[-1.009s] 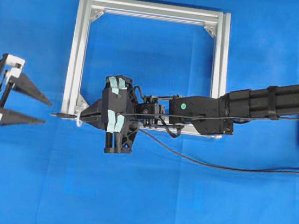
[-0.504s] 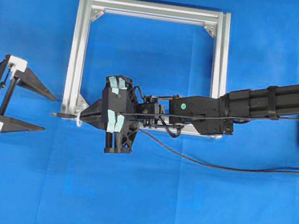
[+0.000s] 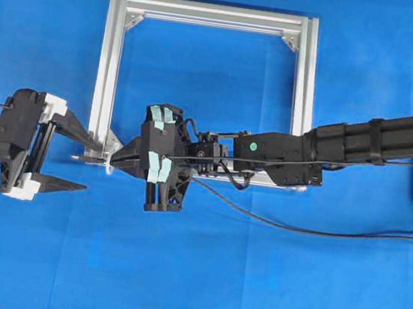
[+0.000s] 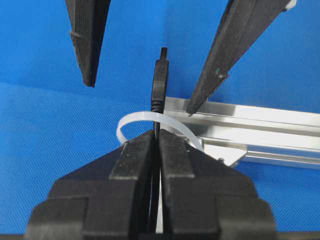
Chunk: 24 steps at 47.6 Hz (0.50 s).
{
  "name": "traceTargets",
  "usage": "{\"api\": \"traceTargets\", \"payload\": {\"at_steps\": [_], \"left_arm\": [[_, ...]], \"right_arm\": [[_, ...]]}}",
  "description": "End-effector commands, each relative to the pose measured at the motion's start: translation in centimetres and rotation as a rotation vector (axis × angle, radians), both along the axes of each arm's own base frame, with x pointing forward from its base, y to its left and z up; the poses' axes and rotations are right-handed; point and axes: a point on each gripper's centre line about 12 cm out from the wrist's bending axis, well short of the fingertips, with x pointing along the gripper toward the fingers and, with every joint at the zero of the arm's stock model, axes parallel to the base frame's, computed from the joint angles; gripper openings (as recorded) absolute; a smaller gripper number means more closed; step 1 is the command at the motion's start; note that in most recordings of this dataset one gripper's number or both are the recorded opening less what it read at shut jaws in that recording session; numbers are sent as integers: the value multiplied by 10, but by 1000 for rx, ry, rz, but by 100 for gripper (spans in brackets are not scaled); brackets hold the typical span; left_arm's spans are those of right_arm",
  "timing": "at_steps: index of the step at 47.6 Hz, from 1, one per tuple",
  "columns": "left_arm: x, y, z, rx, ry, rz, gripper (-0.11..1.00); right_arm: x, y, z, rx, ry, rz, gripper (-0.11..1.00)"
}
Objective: Insert the wire through the string loop located on the left side.
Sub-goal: 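Swing the left gripper open toward the plug emerging from the loop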
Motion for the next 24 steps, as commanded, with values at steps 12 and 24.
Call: {"api": "traceTargets", "payload": {"at_steps": [12, 24], "left_arm": [[5, 0, 7, -5, -36, 2, 89], [6, 0, 8, -6, -43, 2, 89]], "right_arm": [[3, 1, 14, 3, -32, 1, 0], [3, 2, 14, 3, -29, 2, 0]]}}
